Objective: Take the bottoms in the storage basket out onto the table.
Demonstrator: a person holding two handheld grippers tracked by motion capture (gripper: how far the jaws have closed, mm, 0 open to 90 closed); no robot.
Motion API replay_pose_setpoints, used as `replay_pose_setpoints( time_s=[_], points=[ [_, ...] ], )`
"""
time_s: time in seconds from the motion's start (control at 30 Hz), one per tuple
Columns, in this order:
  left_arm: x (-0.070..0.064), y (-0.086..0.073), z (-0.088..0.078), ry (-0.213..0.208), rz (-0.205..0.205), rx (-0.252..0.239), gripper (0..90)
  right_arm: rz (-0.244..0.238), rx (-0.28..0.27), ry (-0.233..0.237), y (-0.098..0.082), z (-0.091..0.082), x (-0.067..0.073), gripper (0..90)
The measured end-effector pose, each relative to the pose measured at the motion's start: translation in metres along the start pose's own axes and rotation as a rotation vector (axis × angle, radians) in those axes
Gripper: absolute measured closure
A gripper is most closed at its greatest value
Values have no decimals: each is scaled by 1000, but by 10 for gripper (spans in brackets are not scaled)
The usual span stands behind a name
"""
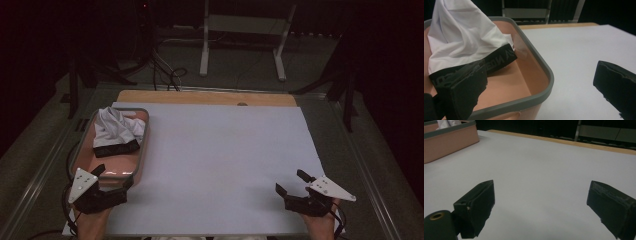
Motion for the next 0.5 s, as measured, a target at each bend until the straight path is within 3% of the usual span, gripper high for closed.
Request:
replay_pose_setpoints(
  time_s=[0.5],
  points=[
    [-4,1,-6,38,11,-12,2,8,4,0,1,9,-2,82]
  ],
)
Point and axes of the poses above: each handheld gripper's, and its own axes: z roughly forward along the jaws, y roughly out of its top, x roughly to its left, the point moved 1 cm from there along z, roughly forward along the jaws, and after that the axes turned 6 degrees about -y, right-handed, at the moved point
